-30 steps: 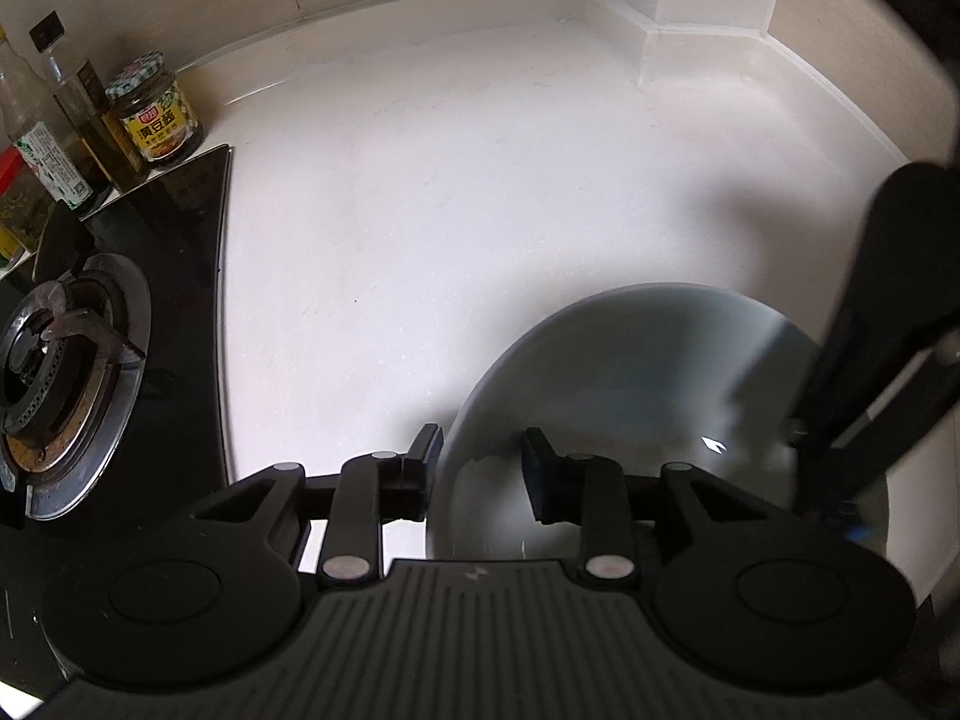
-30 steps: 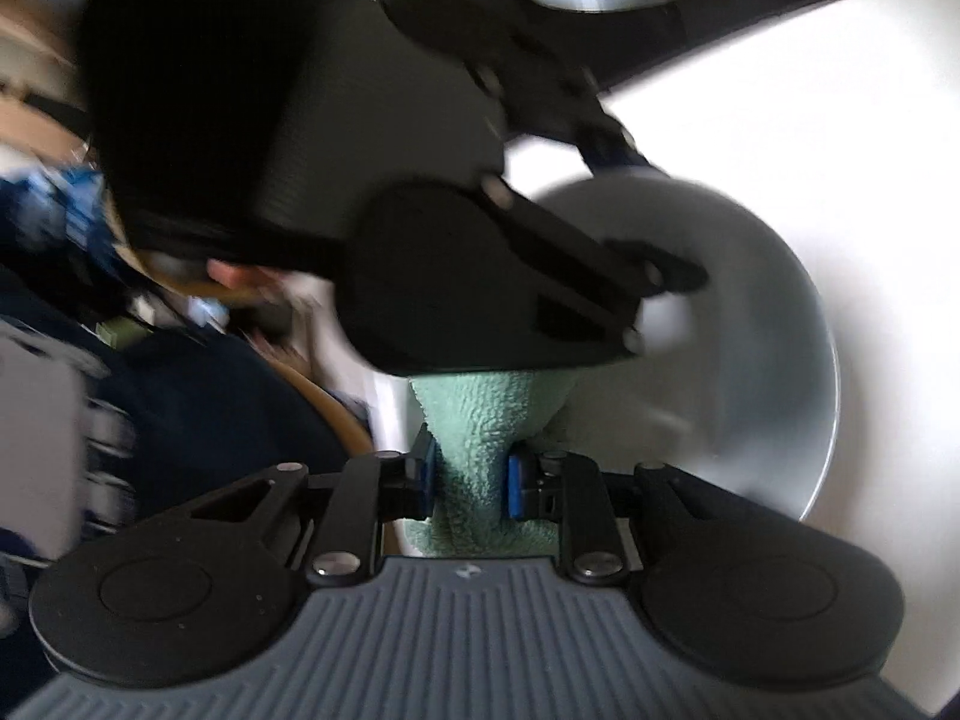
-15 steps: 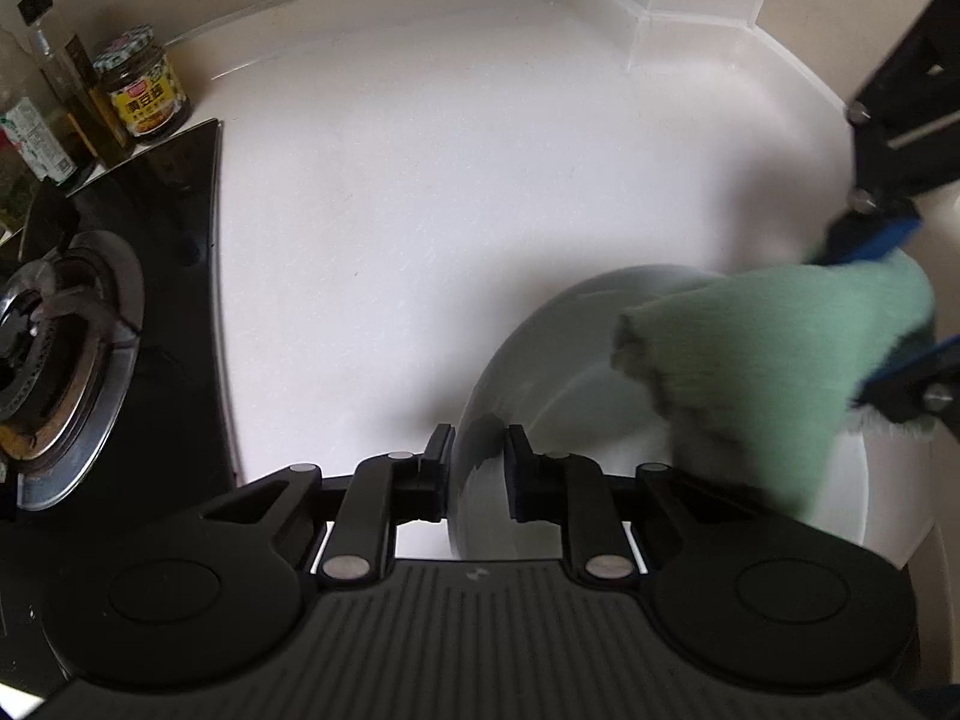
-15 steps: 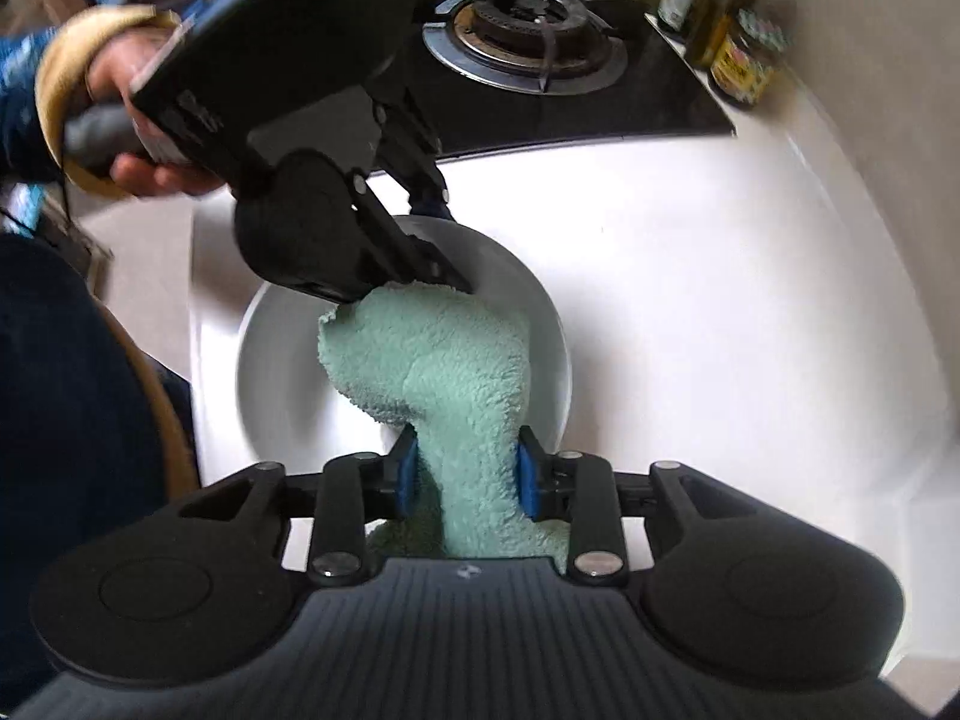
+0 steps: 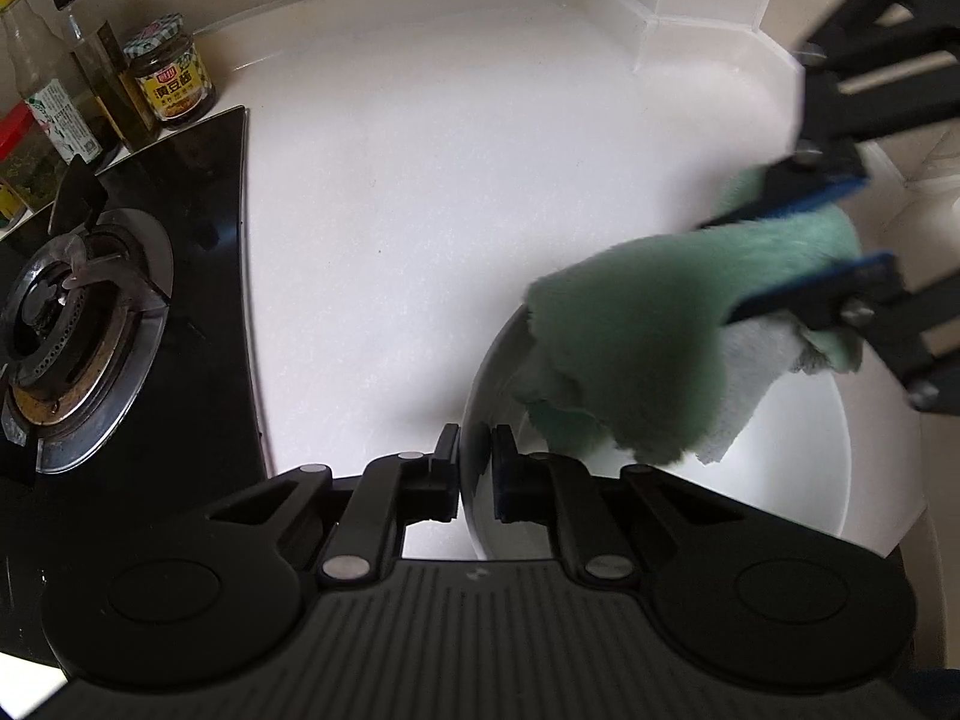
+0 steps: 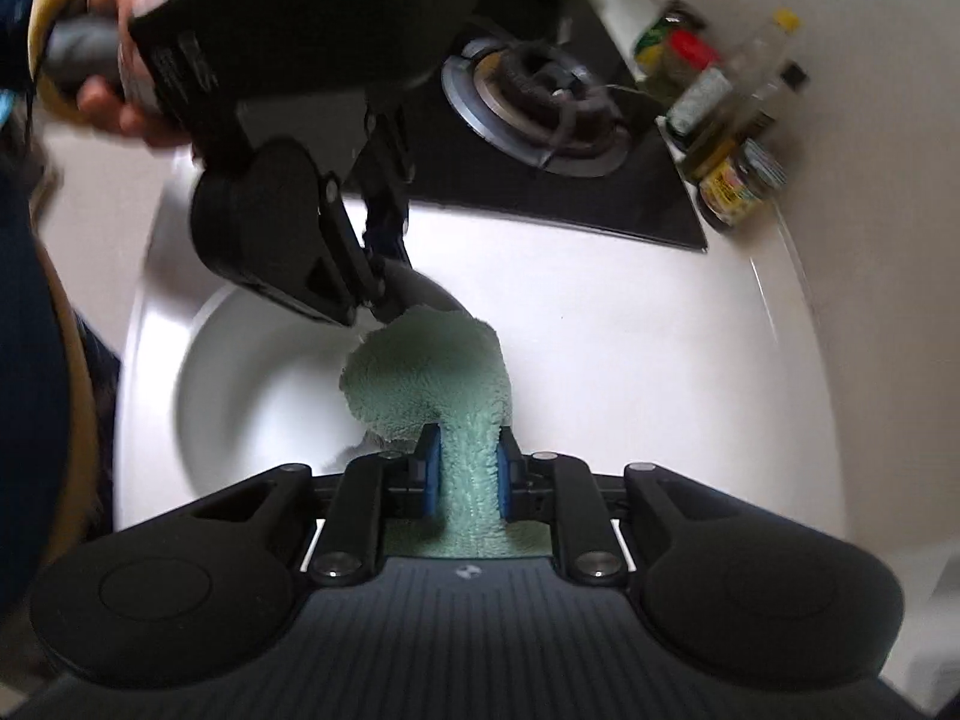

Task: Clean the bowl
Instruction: 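Wipe the bowl bottom with the right tool's towel while the left tool holds the rim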

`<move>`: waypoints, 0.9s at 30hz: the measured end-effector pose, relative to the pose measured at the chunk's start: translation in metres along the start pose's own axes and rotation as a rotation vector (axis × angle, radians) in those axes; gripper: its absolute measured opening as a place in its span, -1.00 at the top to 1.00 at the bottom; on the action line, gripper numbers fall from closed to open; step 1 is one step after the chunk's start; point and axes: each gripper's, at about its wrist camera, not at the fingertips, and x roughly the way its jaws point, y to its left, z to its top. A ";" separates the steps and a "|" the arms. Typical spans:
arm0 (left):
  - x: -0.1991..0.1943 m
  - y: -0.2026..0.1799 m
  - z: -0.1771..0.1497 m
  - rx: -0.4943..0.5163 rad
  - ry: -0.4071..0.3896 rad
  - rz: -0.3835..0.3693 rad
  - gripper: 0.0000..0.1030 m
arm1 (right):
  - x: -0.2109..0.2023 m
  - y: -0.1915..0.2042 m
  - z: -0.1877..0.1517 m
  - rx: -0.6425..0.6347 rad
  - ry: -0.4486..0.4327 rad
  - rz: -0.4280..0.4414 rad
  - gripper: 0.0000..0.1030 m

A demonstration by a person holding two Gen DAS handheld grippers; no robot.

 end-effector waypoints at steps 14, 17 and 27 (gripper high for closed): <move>0.008 -0.002 -0.006 -0.009 -0.018 0.029 0.62 | 0.031 0.025 0.015 -0.249 0.196 0.000 0.71; 0.010 -0.001 -0.002 -0.024 -0.037 0.043 0.60 | 0.034 0.022 0.016 -0.180 0.242 0.034 0.70; 0.016 -0.009 0.008 -0.049 -0.079 0.055 0.42 | 0.060 -0.023 -0.008 0.379 0.245 0.436 0.71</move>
